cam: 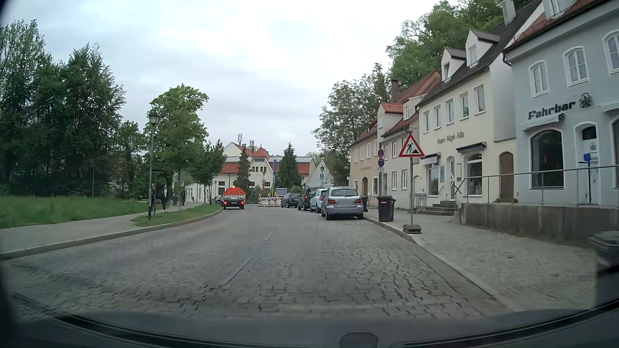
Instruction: Follow the waypoints while adhering to traffic rules and regulations
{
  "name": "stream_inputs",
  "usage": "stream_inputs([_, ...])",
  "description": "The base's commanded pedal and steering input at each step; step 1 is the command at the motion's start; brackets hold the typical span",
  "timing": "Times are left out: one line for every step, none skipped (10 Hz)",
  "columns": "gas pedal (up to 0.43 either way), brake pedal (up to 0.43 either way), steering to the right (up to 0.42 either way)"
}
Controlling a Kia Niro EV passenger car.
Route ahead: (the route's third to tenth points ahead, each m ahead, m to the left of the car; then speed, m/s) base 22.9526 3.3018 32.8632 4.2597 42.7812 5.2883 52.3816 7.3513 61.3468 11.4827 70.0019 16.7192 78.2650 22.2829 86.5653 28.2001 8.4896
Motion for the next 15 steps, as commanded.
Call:
stream_inputs([0.130, 0.000, -0.051])
stream_inputs([0.118, 0.000, -0.054])
stream_inputs([0.110, 0.000, -0.052])
stream_inputs([0.110, 0.000, -0.049])
stream_inputs([0.098, 0.000, -0.048])
stream_inputs([0.098, 0.000, -0.044])
stream_inputs([0.098, 0.000, -0.042])
stream_inputs([0.087, 0.000, -0.041])
stream_inputs([0.067, 0.000, -0.038])
stream_inputs([0.067, 0.000, -0.036])
stream_inputs([0.067, 0.000, -0.034])
stream_inputs([0.059, 0.000, -0.029])
stream_inputs([0.059, 0.000, -0.026])
stream_inputs([0.047, 0.000, -0.025])
stream_inputs([0.047, 0.000, -0.020])
